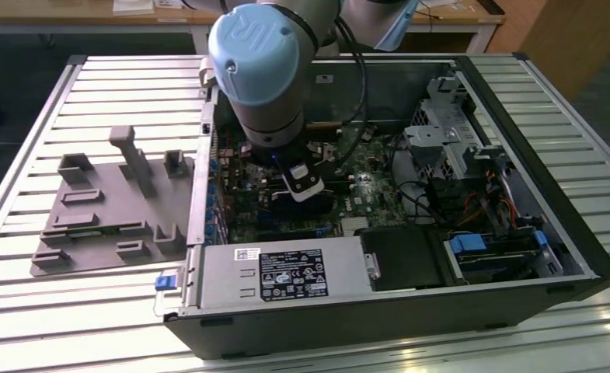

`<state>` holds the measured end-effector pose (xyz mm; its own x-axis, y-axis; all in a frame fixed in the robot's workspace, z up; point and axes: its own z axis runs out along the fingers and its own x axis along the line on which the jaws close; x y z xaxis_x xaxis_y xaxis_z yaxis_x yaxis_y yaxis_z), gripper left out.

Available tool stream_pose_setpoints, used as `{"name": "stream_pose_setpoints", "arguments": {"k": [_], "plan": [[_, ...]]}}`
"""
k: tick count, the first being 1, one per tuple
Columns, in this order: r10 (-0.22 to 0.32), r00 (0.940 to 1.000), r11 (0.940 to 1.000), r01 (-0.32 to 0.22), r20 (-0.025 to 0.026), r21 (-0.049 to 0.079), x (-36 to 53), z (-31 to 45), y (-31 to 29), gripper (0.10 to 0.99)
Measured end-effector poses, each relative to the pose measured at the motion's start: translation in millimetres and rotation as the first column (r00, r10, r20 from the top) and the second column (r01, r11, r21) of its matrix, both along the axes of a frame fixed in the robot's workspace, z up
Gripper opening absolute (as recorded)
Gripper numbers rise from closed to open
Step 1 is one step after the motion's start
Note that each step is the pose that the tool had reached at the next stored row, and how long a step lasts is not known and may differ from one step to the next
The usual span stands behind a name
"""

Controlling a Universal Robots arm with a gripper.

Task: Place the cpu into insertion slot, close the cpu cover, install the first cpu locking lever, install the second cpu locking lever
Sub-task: 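Install the second cpu locking lever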

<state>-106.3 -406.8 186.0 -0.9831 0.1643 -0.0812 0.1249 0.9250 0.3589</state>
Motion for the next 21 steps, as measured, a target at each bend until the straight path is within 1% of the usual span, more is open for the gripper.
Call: {"name": "stream_pose_setpoints", "arguments": {"k": [3,5,11,18,21], "plan": [[0.000,1.0000,1.0000,0.000,-0.0001,-0.010,-0.2,0.0,0.0,0.106],[0.000,1.0000,0.9999,0.000,-0.0002,-0.014,-0.2,0.1,0.0,0.106],[0.000,1.0000,0.9999,0.000,0.0015,-0.014,-0.3,3.0,1.4,0.106],[0.000,1.0000,0.9999,0.000,0.0023,-0.013,-0.2,2.8,8.8,0.106],[0.000,1.0000,0.9999,0.000,0.0018,-0.014,-0.3,3.0,9.1,0.106]]}}
